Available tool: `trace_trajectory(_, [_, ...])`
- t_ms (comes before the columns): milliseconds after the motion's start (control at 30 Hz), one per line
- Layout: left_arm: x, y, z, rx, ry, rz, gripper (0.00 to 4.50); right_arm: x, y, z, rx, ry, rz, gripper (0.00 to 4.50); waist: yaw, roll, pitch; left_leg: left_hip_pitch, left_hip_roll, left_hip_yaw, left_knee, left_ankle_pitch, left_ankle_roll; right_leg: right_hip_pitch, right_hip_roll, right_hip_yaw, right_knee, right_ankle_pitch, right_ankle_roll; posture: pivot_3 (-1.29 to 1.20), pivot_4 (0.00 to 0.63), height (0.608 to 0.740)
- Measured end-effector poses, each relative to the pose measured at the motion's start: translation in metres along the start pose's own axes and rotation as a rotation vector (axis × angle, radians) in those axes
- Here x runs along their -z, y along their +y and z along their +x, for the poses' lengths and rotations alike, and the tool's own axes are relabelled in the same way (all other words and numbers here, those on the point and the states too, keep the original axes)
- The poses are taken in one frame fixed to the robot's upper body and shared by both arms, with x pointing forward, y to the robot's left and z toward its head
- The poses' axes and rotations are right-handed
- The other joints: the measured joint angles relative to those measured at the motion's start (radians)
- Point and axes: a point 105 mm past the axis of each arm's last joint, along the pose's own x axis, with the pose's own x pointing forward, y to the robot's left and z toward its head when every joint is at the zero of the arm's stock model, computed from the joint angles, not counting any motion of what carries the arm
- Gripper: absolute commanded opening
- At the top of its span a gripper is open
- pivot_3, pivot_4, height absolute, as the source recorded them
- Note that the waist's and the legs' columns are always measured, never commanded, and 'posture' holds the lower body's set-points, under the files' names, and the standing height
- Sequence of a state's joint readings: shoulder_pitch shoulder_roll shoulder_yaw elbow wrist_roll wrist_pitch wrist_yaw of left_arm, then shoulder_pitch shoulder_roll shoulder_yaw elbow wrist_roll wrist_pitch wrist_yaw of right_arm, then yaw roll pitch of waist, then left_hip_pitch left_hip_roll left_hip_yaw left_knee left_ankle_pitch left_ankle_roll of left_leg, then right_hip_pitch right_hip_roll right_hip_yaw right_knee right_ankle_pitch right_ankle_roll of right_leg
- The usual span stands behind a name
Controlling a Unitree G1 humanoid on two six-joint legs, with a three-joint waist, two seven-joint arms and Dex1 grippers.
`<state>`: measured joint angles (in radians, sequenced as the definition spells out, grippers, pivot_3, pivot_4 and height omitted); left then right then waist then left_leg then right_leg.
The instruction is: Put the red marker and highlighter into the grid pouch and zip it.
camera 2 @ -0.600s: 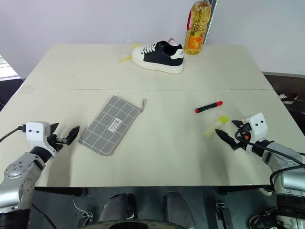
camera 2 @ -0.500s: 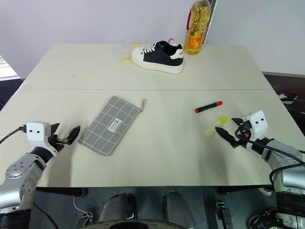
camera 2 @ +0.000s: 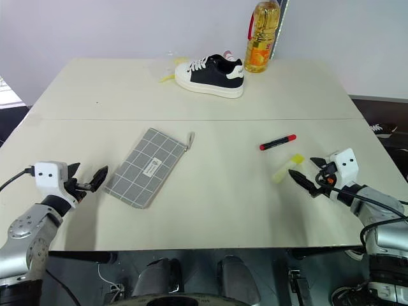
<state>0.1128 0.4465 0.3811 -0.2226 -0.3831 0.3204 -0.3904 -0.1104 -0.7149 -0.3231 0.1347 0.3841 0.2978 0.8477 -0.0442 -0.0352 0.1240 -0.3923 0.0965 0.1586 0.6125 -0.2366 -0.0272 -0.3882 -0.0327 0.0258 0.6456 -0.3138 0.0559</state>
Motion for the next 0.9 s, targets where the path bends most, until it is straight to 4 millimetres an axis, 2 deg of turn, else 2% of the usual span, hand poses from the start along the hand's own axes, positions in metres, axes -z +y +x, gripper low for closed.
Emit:
trace_trajectory(67, [-0.009, -0.005, -0.004, 0.015, -0.040, 0.033, 4.41, -0.021, 0.012, 0.014, -0.056, -0.061, -0.015, 4.43, -0.002, 0.000, 0.000, 0.000, 0.000, 0.000, 0.000, 0.000, 0.000, 0.000, 0.001, 0.000, 0.000, 0.000, 0.000, 0.00, 0.150, 0.713])
trace_trajectory(133, [-0.014, -0.013, -0.008, 0.036, -0.065, 0.064, 4.41, -0.038, 0.035, 0.031, -0.141, -0.115, -0.028, 4.43, 0.000, 0.000, 0.000, 0.000, 0.001, 0.000, -0.001, 0.000, 0.000, 0.000, 0.001, 0.000, 0.000, 0.000, 0.000, 0.00, 0.150, 0.713])
trace_trajectory(233, [-0.007, -0.027, -0.018, 0.073, -0.054, 0.080, 4.50, -0.058, 0.084, 0.062, -0.294, -0.184, -0.010, 3.60, -0.001, 0.000, 0.000, 0.000, 0.001, 0.000, -0.001, 0.000, 0.000, -0.001, 0.001, 0.000, 0.000, 0.000, 0.000, 0.00, 0.150, 0.713])
trace_trajectory(300, [0.000, -0.035, -0.024, 0.096, -0.033, 0.083, 4.50, -0.067, 0.117, 0.080, -0.383, -0.207, 0.005, 2.52, 0.001, 0.000, 0.000, 0.000, 0.001, 0.000, -0.001, 0.000, 0.000, -0.001, 0.000, 0.000, 0.000, 0.000, 0.000, 0.00, 0.150, 0.713])
trace_trajectory(367, [0.002, -0.039, -0.028, 0.111, -0.023, 0.096, 4.50, -0.071, 0.141, 0.093, -0.435, -0.208, 0.009, 1.56, 0.004, 0.000, 0.000, -0.001, 0.000, 0.000, -0.001, 0.000, -0.001, -0.003, -0.001, -0.001, 0.000, 0.000, -0.001, 0.00, 0.150, 0.713])
trace_trajectory(433, [0.003, -0.042, -0.032, 0.132, -0.018, 0.121, 4.50, -0.074, 0.160, 0.103, -0.464, -0.208, 0.020, 0.39, 0.003, 0.000, 0.000, -0.001, -0.001, 0.000, -0.001, -0.002, -0.002, -0.005, -0.004, -0.002, 0.000, -0.002, -0.003, 0.00, 0.150, 0.713])
trace_trajectory(467, [0.002, -0.042, -0.034, 0.142, -0.014, 0.136, 4.50, -0.075, 0.167, 0.107, -0.474, -0.206, 0.022, 0.02, 0.002, 0.000, 0.000, -0.001, -0.001, 0.000, -0.001, -0.002, -0.002, -0.005, -0.005, -0.002, 0.000, -0.002, -0.004, 0.00, 0.150, 0.713])
trace_trajectory(567, [0.008, -0.046, -0.046, 0.210, 0.035, 0.196, 4.50, -0.081, 0.197, 0.122, -0.520, -0.209, 0.025, 0.02, -0.005, 0.000, 0.000, -0.001, -0.002, 0.003, -0.002, -0.003, -0.002, -0.003, -0.015, -0.014, 0.001, -0.001, -0.004, 0.00, 0.150, 0.713])
trace_trajectory(733, [0.015, -0.053, -0.063, 0.312, 0.101, 0.299, 4.50, -0.074, 0.251, 0.153, -0.551, -0.114, -0.063, 0.02, -0.027, 0.002, 0.001, -0.001, -0.002, 0.001, -0.002, -0.004, -0.003, -0.008, -0.016, -0.018, 0.001, -0.002, -0.006, 0.00, 0.150, 0.713])
trace_trajectory(900, [0.017, -0.061, -0.068, 0.387, 0.133, 0.380, 4.50, -0.062, 0.274, 0.179, -0.508, 0.014, -0.143, 0.02, -0.027, 0.003, 0.002, -0.001, -0.002, 0.002, -0.002, -0.004, -0.004, -0.009, -0.032, -0.039, 0.001, -0.001, -0.008, 0.00, 0.150, 0.713])
